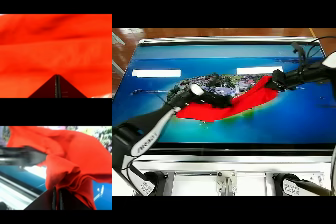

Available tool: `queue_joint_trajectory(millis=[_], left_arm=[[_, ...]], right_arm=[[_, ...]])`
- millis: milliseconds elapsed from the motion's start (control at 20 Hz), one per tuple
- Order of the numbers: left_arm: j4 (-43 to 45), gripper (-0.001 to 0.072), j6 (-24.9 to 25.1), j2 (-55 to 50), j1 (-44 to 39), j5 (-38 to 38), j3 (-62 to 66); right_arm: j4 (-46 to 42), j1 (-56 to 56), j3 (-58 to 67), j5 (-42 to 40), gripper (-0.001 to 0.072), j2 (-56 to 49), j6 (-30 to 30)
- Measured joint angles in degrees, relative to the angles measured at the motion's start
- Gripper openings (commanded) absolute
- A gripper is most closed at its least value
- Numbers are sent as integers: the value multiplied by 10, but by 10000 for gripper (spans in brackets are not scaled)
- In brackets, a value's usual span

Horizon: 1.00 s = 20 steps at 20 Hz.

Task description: Fold the shirts.

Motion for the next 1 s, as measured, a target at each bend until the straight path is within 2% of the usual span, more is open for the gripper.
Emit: queue_joint_trajectory(millis=[200, 400, 600, 750, 950, 1000], left_arm=[[-110, 41, 9, -44, -78, 56, 10], [-147, 39, 43, -26, -52, 93, 14], [-67, 39, 58, 56, 71, 79, 16], [1, 41, 59, 141, 207, 30, 16], [44, 41, 63, 251, 380, -95, 16], [50, 41, 68, 274, 418, -136, 16]], right_arm=[[-33, 20, 0, 23, 60, 82, 54], [-55, 35, 0, 19, 60, 104, 81], [-60, 113, 0, -48, 60, 56, 89], [-60, 204, 0, -118, 60, -24, 91], [-25, 311, 0, -246, 61, -161, 91], [-3, 328, 0, -271, 103, -192, 91]])
